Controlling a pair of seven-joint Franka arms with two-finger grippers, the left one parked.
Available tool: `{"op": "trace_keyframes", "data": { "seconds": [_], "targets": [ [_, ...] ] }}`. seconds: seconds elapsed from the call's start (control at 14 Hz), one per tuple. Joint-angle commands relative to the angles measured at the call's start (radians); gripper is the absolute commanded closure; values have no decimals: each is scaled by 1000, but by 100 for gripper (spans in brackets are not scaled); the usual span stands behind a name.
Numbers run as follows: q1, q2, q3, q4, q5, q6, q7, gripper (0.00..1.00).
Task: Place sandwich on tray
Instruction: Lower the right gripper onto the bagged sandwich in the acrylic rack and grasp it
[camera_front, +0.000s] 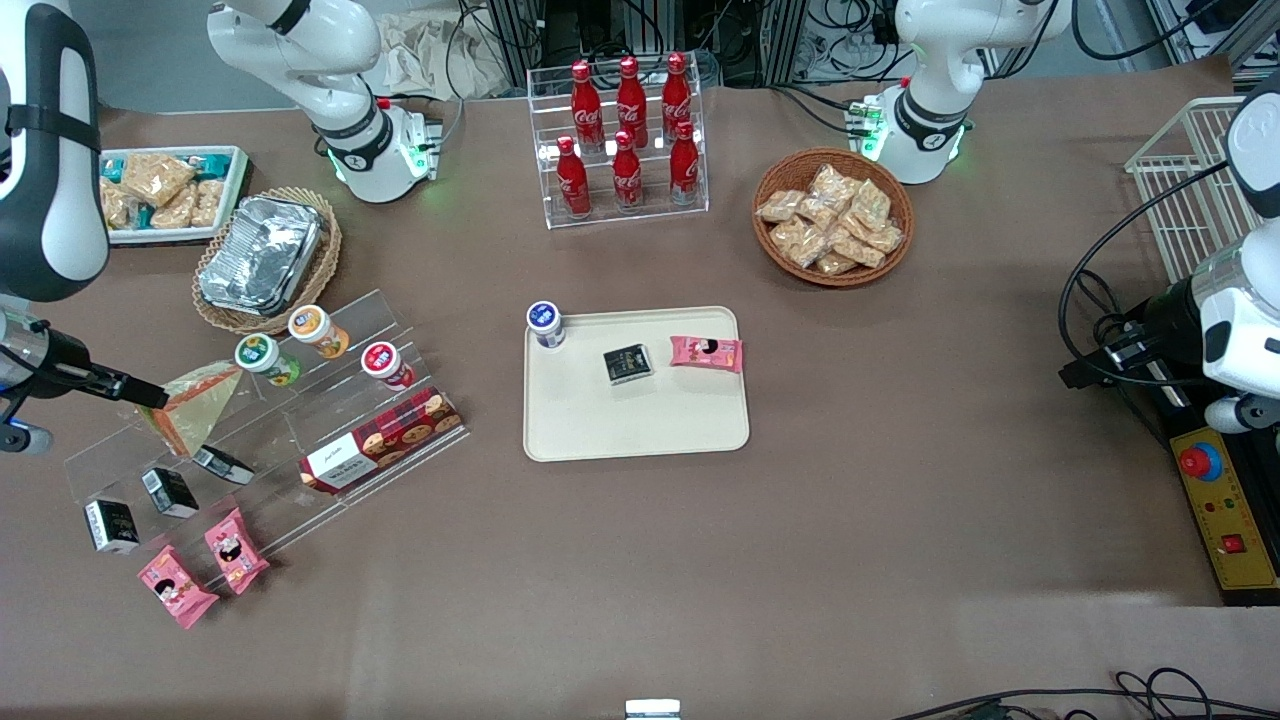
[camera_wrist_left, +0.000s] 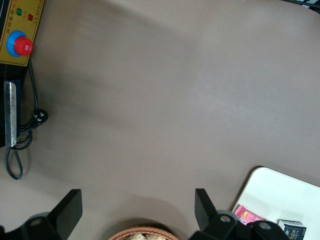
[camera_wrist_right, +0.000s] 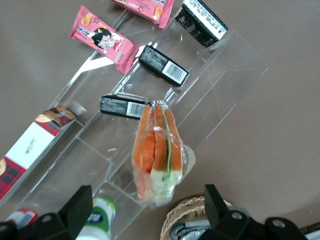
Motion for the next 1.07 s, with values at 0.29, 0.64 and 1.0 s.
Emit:
{"op": "trace_keyframes", "data": {
  "seconds": [0.29, 0.64, 1.0],
  "targets": [
    [2, -27, -25, -218, -15, 285, 16, 1],
    [-7, 2, -26, -274, -15, 402, 16, 7],
    [-18, 11, -26, -266, -17, 390, -5, 100]
  ]
}}
